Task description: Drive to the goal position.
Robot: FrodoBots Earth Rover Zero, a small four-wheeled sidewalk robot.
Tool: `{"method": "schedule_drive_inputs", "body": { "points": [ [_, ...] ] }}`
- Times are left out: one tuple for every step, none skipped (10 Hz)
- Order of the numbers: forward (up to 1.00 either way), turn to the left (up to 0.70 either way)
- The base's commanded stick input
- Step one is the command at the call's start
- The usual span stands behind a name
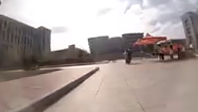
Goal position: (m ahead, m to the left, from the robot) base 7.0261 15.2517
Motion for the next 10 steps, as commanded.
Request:
{"method": "schedule_drive_inputs", "body": {
  "points": [
    [1.0, -0.08],
    [1.0, -0.35],
    [1.0, -0.08],
    [1.0, 0.02],
    [1.0, 0.02],
    [1.0, 0.02],
    [1.0, 0.01],
    [1.0, -0.04],
    [1.0, -0.34],
    [1.0, -0.36]
  ]
}}
